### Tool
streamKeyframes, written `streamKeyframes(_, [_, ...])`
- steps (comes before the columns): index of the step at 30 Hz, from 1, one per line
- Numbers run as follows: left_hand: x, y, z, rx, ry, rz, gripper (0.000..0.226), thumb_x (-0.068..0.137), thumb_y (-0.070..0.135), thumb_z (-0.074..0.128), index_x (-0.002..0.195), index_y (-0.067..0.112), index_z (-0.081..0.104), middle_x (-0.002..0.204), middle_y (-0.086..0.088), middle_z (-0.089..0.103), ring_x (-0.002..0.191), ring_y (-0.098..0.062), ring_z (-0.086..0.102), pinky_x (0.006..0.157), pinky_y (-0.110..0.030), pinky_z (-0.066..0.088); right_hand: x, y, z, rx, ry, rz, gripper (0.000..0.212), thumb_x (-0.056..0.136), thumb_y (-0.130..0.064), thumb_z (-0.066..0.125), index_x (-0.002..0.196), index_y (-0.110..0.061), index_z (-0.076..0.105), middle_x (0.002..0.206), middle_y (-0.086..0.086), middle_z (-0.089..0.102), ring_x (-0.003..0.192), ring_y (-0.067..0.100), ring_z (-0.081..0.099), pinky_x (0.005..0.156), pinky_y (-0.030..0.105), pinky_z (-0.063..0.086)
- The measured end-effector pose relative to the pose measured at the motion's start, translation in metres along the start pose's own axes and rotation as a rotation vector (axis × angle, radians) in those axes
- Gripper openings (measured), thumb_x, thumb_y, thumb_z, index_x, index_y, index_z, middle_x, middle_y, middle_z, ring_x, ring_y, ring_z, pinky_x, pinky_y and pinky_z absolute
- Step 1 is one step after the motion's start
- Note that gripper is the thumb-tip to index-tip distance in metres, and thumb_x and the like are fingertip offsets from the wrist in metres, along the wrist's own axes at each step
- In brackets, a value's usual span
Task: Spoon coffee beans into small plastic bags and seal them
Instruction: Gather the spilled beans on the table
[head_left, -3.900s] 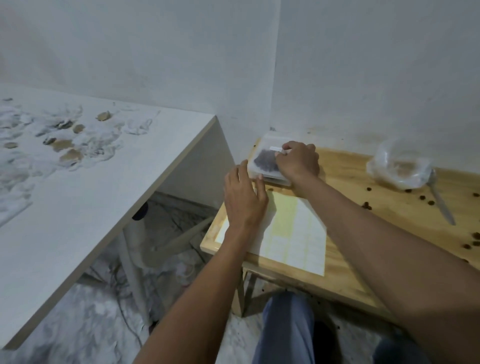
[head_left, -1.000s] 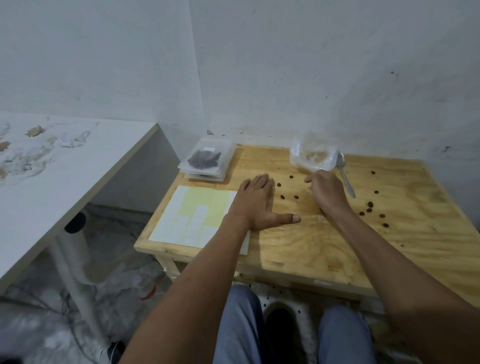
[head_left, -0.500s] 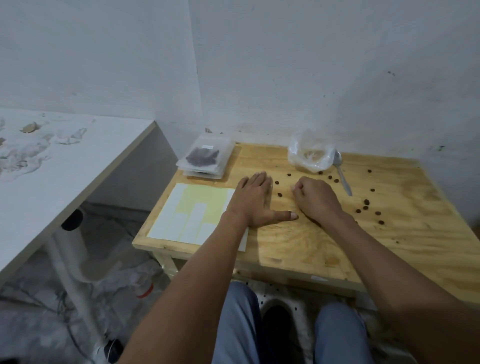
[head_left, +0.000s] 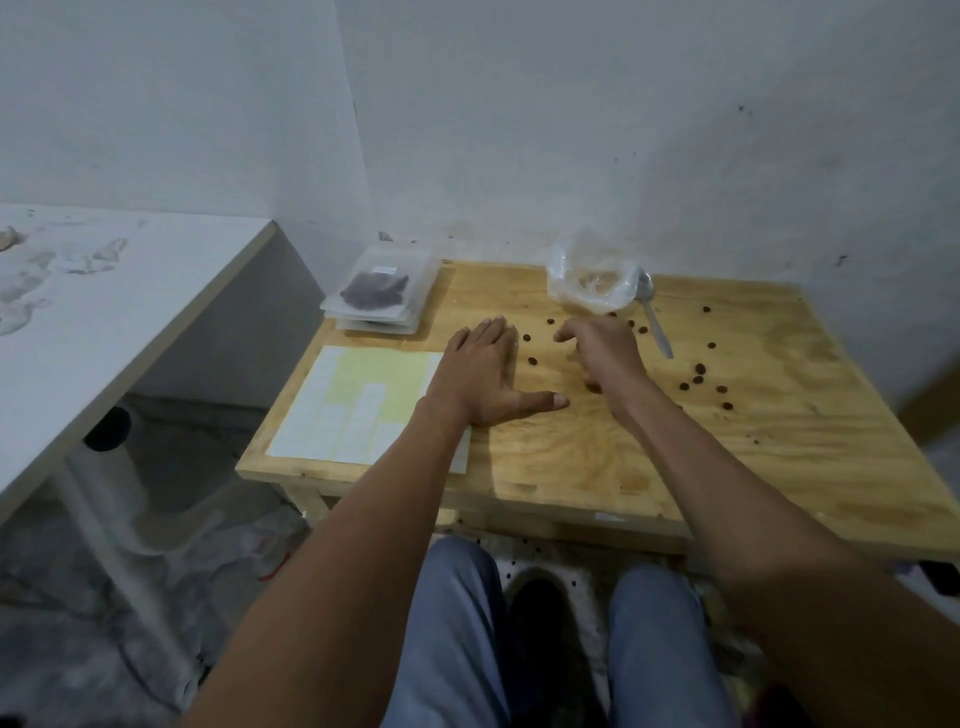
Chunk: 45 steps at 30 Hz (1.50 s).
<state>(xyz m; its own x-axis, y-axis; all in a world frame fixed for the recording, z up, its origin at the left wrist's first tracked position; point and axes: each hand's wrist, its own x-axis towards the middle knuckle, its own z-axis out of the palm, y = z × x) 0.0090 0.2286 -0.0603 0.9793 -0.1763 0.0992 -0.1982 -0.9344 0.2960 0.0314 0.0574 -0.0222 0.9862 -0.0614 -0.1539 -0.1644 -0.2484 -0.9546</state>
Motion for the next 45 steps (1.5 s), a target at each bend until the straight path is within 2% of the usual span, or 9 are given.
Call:
streamKeyframes(3, [0.001, -0.002, 0.002, 0.006, 0.000, -0.001, 0.127, 0.067, 0.097, 0.048, 0.159, 0.011, 0.027, 0.169, -0.009, 0.018, 0.157, -0.020, 0.013, 0.126, -0.042, 0.007, 0.000, 0.009, 0.002, -0.391, -0.019, -0.275, 0.010, 0.078, -0.029, 0.081, 0.081, -0.020, 0.079, 0.076, -0.008, 0.067, 0.072, 0.008, 0.060, 0.065, 0.029, 0.047])
streamKeyframes(7, [0.002, -0.003, 0.003, 0.017, -0.016, 0.006, 0.136, 0.059, 0.101, 0.042, 0.160, 0.010, 0.025, 0.170, -0.008, 0.016, 0.157, -0.020, 0.010, 0.126, -0.042, 0.006, 0.004, 0.015, 0.007, -0.566, -0.094, -0.328, 0.021, 0.077, -0.032, 0.085, 0.095, -0.023, 0.081, 0.092, -0.006, 0.072, 0.087, 0.010, 0.063, 0.073, 0.028, 0.047])
streamKeyframes(15, [0.003, -0.004, 0.005, 0.020, -0.012, 0.013, 0.141, 0.055, 0.103, 0.040, 0.160, 0.010, 0.024, 0.170, -0.008, 0.016, 0.157, -0.020, 0.010, 0.127, -0.044, 0.007, 0.004, 0.012, 0.014, -0.740, -0.084, -0.440, 0.009, 0.089, -0.029, 0.071, 0.088, -0.021, 0.076, 0.075, -0.011, 0.060, 0.076, 0.013, 0.060, 0.064, 0.028, 0.041])
streamKeyframes(22, [0.002, -0.001, 0.001, 0.013, -0.009, 0.010, 0.133, 0.060, 0.099, 0.047, 0.158, 0.011, 0.027, 0.169, -0.008, 0.018, 0.157, -0.020, 0.011, 0.127, -0.044, 0.008, 0.012, -0.007, 0.014, 0.534, -0.091, 0.322, 0.020, 0.093, -0.010, 0.039, 0.078, -0.012, 0.052, 0.053, -0.002, 0.042, 0.041, 0.010, 0.025, 0.037, 0.020, 0.018])
streamKeyframes(26, [0.002, -0.002, 0.002, 0.005, -0.010, 0.007, 0.132, 0.062, 0.098, 0.050, 0.158, 0.011, 0.026, 0.169, -0.008, 0.017, 0.157, -0.020, 0.011, 0.127, -0.044, 0.008, 0.019, -0.010, 0.015, 0.700, -0.108, 0.366, 0.018, 0.090, -0.013, 0.043, 0.076, -0.010, 0.055, 0.061, 0.002, 0.051, 0.046, 0.011, 0.029, 0.039, 0.021, 0.021])
streamKeyframes(29, [0.003, -0.002, 0.003, 0.000, -0.008, 0.005, 0.133, 0.062, 0.098, 0.051, 0.159, 0.011, 0.025, 0.169, -0.008, 0.017, 0.157, -0.020, 0.011, 0.127, -0.044, 0.007, 0.025, -0.006, 0.019, 0.170, -0.004, 0.126, 0.021, 0.089, -0.023, 0.057, 0.071, -0.014, 0.055, 0.060, -0.002, 0.045, 0.048, 0.013, 0.034, 0.045, 0.025, 0.027])
streamKeyframes(33, [0.004, -0.004, 0.005, -0.012, 0.001, 0.002, 0.137, 0.060, 0.100, 0.048, 0.161, 0.011, 0.023, 0.169, -0.009, 0.017, 0.157, -0.019, 0.011, 0.128, -0.044, 0.007, 0.031, 0.011, 0.030, -0.517, 0.047, -0.330, 0.019, 0.086, -0.035, 0.077, 0.080, -0.017, 0.074, 0.084, -0.003, 0.070, 0.078, 0.011, 0.064, 0.064, 0.027, 0.046])
streamKeyframes(38, [0.004, -0.005, 0.006, -0.027, 0.009, 0.008, 0.136, 0.057, 0.100, 0.046, 0.160, 0.013, 0.024, 0.169, -0.008, 0.018, 0.157, -0.019, 0.011, 0.128, -0.044, 0.008, 0.035, 0.011, 0.037, -0.680, 0.062, -0.408, 0.020, 0.089, -0.030, 0.076, 0.102, -0.015, 0.079, 0.106, 0.007, 0.075, 0.096, 0.023, 0.070, 0.082, 0.040, 0.058])
streamKeyframes(45, [0.004, -0.004, 0.005, -0.010, 0.009, -0.005, 0.137, 0.061, 0.098, 0.053, 0.160, 0.008, 0.022, 0.169, -0.009, 0.017, 0.157, -0.019, 0.011, 0.128, -0.042, 0.007, 0.044, 0.009, 0.040, -0.507, 0.119, -0.334, 0.030, 0.101, -0.024, 0.052, 0.092, -0.003, 0.072, 0.086, 0.008, 0.072, 0.077, 0.022, 0.065, 0.069, 0.036, 0.052])
